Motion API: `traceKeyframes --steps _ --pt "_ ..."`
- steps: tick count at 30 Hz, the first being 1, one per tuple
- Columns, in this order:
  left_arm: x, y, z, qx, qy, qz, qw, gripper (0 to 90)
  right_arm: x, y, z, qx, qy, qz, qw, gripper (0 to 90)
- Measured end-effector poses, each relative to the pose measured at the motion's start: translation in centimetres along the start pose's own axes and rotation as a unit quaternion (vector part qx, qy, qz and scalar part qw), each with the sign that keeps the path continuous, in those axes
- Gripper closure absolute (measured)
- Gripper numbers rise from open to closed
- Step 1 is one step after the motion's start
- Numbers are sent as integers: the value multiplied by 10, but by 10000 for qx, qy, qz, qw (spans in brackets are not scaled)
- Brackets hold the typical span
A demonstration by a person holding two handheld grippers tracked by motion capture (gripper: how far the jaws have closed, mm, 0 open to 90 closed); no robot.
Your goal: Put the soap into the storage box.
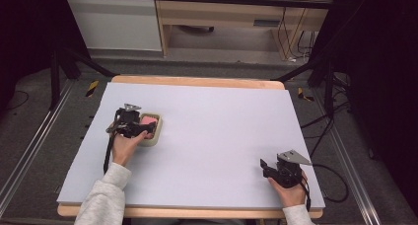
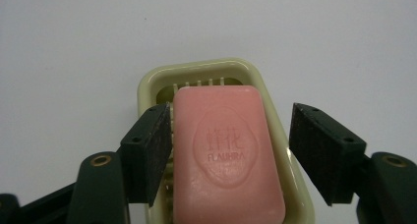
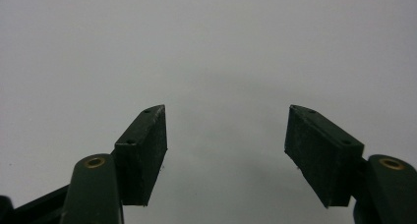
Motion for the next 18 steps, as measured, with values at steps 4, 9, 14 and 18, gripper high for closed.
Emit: traceKeyframes --steps 4,9,14,18 --pt "2 12 0 14 -44 -97 9999 300 0 0 0 15 4 -17 10000 319" --pt "11 26 1 104 -49 -246 9996 289 0 0 -1 26 0 -33 10000 311" --pt "25 32 2 228 -24 -318 9992 269 0 1 0 0 -63 -17 10000 288" --pt "37 38 2 275 -95 -363 9989 270 1 1 -1 -3 -80 -13 10000 273"
Point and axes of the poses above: each handheld gripper's, and its own axes: y roughly backward along the jaws, x roughly out of its underside, z roughly to its left, the point moved 2 cm from there along -y, roughly forward along the jaws, and after that the axes turned 8 degrees about z, right-handed, at the moved point
